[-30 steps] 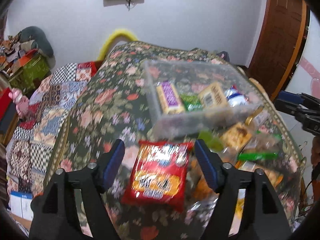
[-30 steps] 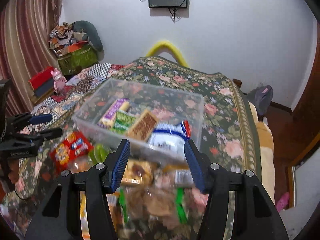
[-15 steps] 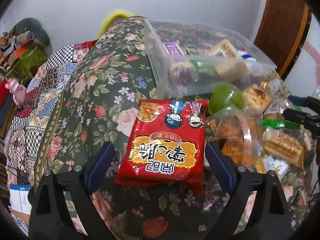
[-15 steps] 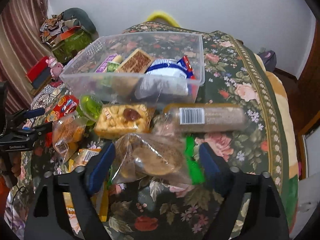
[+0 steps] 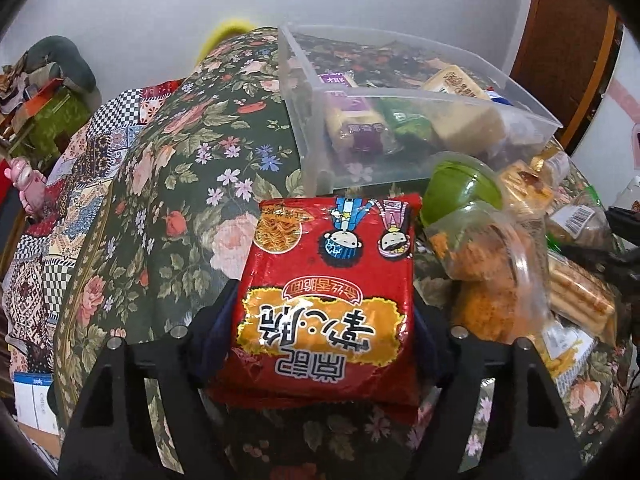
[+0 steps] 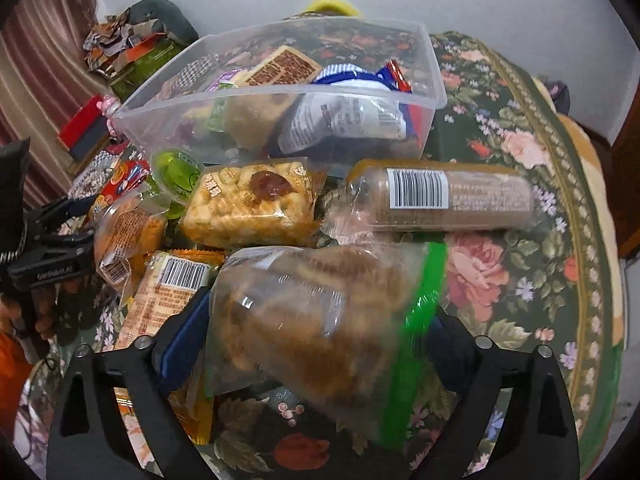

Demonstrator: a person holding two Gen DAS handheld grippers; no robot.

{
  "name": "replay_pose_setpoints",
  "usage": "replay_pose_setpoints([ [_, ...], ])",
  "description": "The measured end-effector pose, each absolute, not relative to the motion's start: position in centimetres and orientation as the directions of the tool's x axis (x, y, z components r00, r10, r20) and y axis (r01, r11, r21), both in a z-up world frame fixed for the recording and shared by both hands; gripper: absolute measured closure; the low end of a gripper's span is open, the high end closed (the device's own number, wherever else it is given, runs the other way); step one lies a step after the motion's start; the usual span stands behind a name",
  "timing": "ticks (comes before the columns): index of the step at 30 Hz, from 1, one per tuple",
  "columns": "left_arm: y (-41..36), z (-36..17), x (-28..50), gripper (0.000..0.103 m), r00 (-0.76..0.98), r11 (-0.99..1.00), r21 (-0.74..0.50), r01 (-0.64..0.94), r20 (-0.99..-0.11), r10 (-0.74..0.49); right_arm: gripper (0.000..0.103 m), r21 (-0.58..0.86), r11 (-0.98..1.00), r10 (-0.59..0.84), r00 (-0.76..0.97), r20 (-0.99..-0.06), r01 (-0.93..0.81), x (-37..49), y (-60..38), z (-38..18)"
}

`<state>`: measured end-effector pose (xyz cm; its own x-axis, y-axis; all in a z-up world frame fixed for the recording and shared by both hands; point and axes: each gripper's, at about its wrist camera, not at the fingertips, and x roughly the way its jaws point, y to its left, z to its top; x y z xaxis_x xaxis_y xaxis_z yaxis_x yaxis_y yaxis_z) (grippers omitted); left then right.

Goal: Organize snacks
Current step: 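Place the red chip bag and cookie zip bag into the clear box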

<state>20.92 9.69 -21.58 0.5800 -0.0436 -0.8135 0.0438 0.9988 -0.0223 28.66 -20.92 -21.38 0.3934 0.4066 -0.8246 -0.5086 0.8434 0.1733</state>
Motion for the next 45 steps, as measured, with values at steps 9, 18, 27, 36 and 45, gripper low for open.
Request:
replay_pose_setpoints([
  [9,9.7,-18.5,18.2,0.028,0.636,0.998,-0.051,0.03,-0.77,-0.059,0.037,0.141,0.842,0.402,0.431,-0.808,-0.521,26.8,-21.9,-20.0],
  [18,8.8,-13.0,17.6,0.028,0.719,0.996,-0.085,0.04,-0.689,-0.088,0.037,0.134,0.841,0.443,0.526,-0.726,-0.524,26.6,-22.8,-14.7],
  [27,7.4,-9.4,20.4,0.028,0.769,0.994,-0.102,0.045,-0.632,-0.1,0.037,0.117,0.85,0.459,0.61,-0.646,-0.514,29.0,-21.6,-10.6],
  [36,6.5,-9.0,25.1,0.028,0.769,0.994,-0.106,0.034,-0.632,-0.094,0.037,0.117,0.863,0.449,0.639,-0.624,-0.492,33.4,-19.3,-9.7],
  [45,6.9,-11.2,30.1,0.028,0.728,0.993,-0.12,-0.008,-0.682,-0.077,0.036,0.111,0.884,0.405,0.626,-0.666,-0.453,38.1,-16.8,-11.3],
])
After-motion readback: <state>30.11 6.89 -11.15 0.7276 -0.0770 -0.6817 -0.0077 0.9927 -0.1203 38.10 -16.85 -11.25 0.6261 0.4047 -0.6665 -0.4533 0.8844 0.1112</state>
